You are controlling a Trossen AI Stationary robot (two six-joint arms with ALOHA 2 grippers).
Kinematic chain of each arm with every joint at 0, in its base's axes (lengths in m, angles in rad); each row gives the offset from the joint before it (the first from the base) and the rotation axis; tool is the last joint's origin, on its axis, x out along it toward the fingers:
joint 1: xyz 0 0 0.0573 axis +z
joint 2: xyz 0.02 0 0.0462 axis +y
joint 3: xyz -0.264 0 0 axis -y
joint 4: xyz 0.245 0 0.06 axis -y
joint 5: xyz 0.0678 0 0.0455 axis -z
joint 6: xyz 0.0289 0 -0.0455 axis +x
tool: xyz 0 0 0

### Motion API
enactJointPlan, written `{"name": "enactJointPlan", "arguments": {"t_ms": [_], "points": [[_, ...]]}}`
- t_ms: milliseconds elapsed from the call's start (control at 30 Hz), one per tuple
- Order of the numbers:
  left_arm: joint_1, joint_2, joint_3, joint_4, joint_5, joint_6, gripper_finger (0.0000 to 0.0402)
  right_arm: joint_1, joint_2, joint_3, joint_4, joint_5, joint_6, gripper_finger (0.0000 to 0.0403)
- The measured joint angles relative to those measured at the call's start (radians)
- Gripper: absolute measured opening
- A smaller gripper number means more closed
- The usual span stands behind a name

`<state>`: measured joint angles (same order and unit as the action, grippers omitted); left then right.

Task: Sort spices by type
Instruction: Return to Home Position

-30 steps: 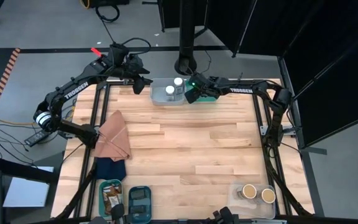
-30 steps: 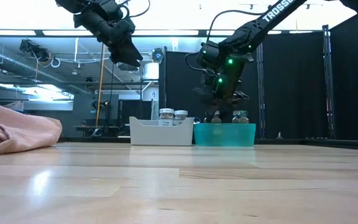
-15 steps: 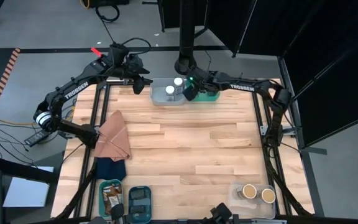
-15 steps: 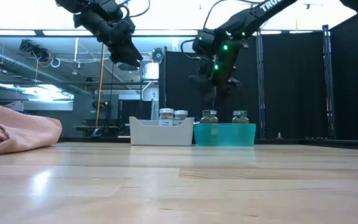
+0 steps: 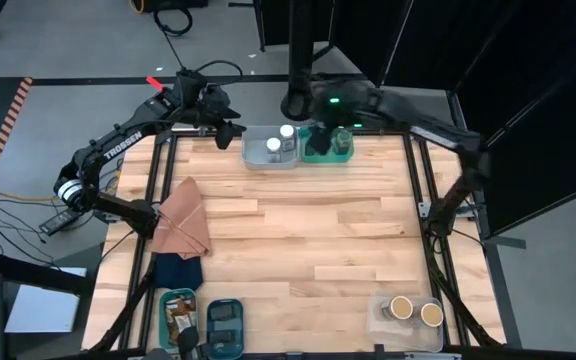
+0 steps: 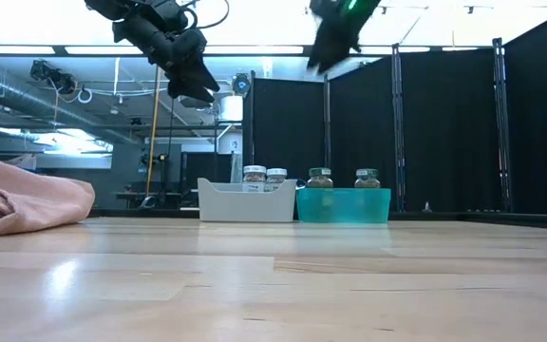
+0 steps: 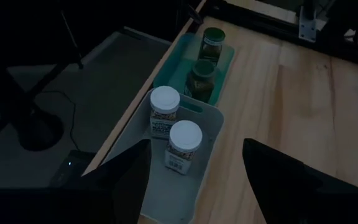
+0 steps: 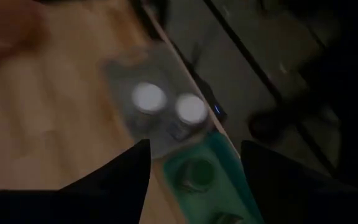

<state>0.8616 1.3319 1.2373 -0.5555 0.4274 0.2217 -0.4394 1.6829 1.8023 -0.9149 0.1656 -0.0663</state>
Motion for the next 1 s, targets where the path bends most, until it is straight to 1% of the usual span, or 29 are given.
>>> {"name": "enactJointPlan", "arguments": {"t_ms": [100, 167, 300, 400, 500, 567, 600, 667, 733, 800, 867, 933, 1000], "points": [[0.0, 0.0, 0.0, 0.005, -0.001, -0.046, 0.0257, 0.025, -0.129, -0.007, -0.041, -0.055, -0.078, 0.0257], [0.0, 0.0, 0.0, 0.005, -0.001, -0.084, 0.0257, 0.037, -0.216, -0.007, -0.125, -0.059, -0.119, 0.0256], [0.0, 0.0, 0.0, 0.012, -0.004, -0.191, 0.0257, 0.046, -0.391, -0.008, -0.297, -0.05, -0.083, 0.0255], [0.0, 0.0, 0.0, 0.032, -0.003, -0.313, 0.0257, 0.058, -0.524, -0.008, -0.341, -0.048, -0.105, 0.0256], [0.0, 0.0, 0.0, 0.072, -0.003, -0.397, 0.0257, 0.059, -0.647, -0.008, -0.352, -0.046, -0.129, 0.0256], [0.0, 0.0, 0.0, 0.114, -0.003, -0.459, 0.0257, 0.054, -0.717, -0.008, -0.374, -0.015, -0.113, 0.0255], [-0.001, 0.0, 0.0, 0.144, -0.003, -0.488, 0.0257, 0.053, -0.749, -0.009, -0.389, -0.001, -0.105, 0.0255], [-0.01, 0.0, 0.0, 0.241, 0.011, -0.491, 0.0257, 0.052, -0.822, -0.014, -0.425, 0.007, -0.106, 0.0256], [-0.033, 0.0, 0.0, 0.373, 0.051, -0.438, 0.0257, 0.052, -0.905, -0.041, -0.439, 0.006, -0.106, 0.0256], [-0.062, 0.0, 0.0, 0.524, 0.107, -0.4, 0.0257, 0.052, -0.995, -0.087, -0.413, 0.005, -0.087, 0.0256], [-0.085, 0.0, 0.0, 0.652, 0.201, -0.377, 0.0257, 0.052, -1.093, -0.15, -0.376, 0.005, -0.056, 0.0255], [-0.1, 0.0, 0.0, 0.735, 0.3, -0.364, 0.0257, 0.052, -1.197, -0.236, -0.33, 0.002, -0.023, 0.0255], [-0.105, -0.003, 0.0, 0.751, 0.367, -0.364, 0.0257, 0.052, -1.297, -0.339, -0.25, 0.001, 0.011, 0.0256]]}}
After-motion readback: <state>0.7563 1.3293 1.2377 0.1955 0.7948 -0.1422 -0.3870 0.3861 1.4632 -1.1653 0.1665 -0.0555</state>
